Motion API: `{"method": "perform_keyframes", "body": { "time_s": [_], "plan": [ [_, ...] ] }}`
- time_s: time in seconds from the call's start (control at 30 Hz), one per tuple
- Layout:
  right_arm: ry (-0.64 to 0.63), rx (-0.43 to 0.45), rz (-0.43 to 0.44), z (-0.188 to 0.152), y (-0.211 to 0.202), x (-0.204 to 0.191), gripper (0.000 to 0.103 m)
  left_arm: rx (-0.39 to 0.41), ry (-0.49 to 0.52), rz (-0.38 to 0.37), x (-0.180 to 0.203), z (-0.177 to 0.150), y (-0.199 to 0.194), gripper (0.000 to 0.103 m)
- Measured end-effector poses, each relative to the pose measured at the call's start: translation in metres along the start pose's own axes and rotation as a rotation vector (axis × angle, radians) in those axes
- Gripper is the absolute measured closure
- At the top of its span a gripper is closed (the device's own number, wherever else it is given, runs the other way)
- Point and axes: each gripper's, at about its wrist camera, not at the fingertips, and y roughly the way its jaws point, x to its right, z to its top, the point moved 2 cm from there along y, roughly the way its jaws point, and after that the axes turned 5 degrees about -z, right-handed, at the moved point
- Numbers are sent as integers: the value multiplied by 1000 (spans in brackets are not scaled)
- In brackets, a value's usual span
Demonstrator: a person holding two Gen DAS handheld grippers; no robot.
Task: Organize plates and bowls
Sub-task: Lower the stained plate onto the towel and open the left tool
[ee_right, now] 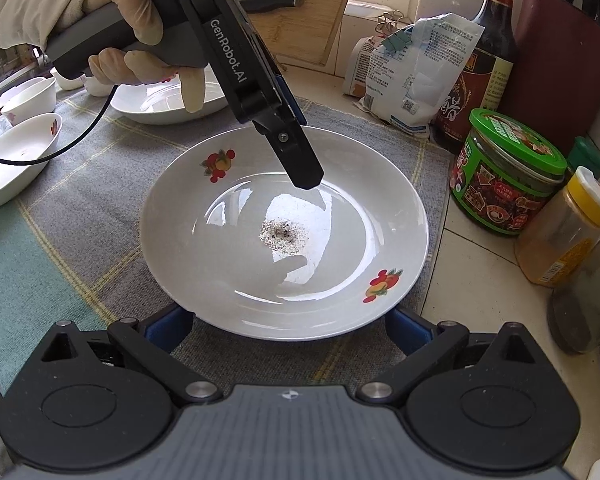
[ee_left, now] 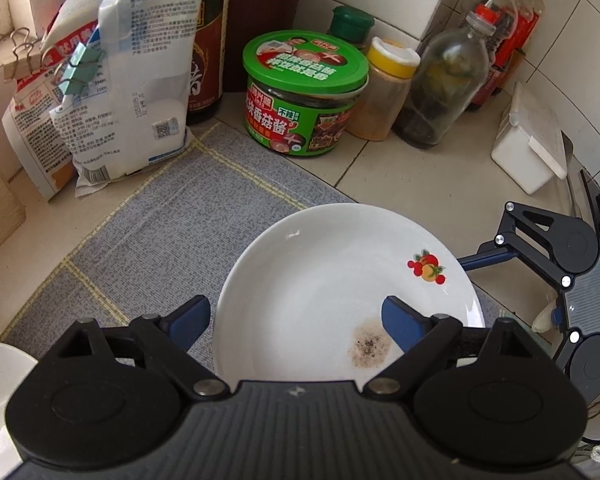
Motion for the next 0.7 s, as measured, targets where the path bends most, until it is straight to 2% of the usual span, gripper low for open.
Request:
{"method": "perform_keyframes", "body": {
  "time_s": [0.33, 0.5, 0.7],
  "plan": [
    [83, -14, -73, 1, -15, -18, 0, 124, 60, 123, 27, -19, -47, 10],
    [113, 0, -120, 1, -28, -33, 0, 165, 58, 158, 43, -37, -73, 9],
    [128, 41, -184, 2, -40, -60, 0, 191, 54, 247, 66, -67, -95, 9]
  ]
}}
